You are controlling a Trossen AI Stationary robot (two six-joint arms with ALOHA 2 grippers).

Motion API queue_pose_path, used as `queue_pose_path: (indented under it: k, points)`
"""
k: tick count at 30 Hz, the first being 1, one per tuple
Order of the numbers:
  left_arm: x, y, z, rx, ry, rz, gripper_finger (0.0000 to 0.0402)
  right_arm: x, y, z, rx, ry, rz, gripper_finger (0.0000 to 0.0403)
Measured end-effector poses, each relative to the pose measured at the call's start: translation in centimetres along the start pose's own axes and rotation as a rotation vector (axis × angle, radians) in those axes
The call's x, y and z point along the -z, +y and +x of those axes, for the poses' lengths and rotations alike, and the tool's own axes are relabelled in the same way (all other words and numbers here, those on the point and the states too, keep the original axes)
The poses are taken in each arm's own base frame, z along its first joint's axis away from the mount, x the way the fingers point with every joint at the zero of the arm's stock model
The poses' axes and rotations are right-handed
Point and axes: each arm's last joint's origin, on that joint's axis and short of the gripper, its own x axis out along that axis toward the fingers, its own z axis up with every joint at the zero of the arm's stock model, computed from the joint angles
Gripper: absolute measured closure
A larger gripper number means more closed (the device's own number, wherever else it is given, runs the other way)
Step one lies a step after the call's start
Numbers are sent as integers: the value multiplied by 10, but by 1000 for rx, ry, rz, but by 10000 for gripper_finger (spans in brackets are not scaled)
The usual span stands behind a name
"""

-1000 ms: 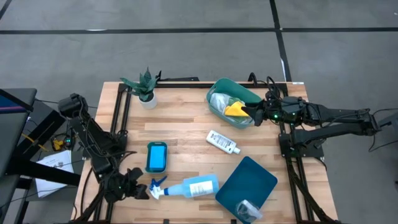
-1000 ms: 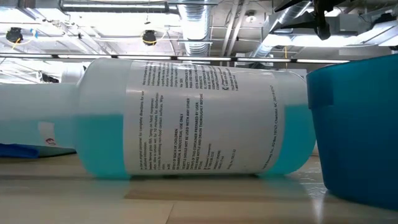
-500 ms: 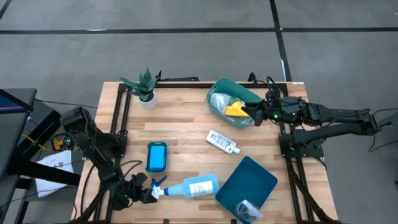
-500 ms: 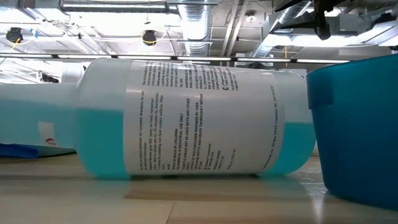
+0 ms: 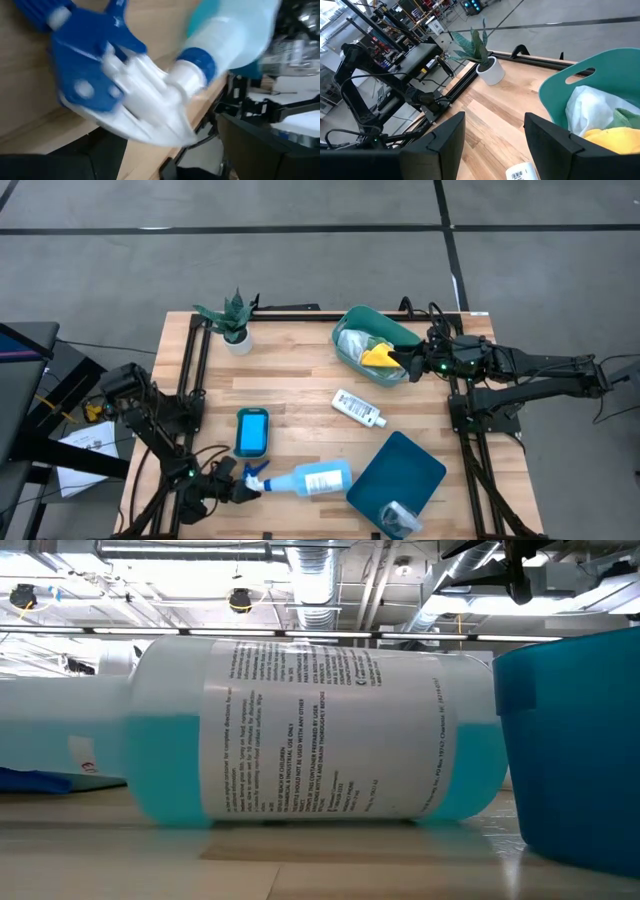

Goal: Pick & Place Kitchen Items
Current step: Put the blue spray bottle into the blue bin

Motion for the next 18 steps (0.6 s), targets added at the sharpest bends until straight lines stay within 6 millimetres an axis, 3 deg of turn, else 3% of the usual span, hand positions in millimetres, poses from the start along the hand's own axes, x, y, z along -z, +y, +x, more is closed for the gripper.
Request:
queue_pose_path:
  k: [8,18]
  points:
    - [-1,0,-1,29,-40,7,107,0,0,0,1,0,-1,207]
    - [6,1,-7,55,-13,-71,147,0,0,0,1,1,4,207]
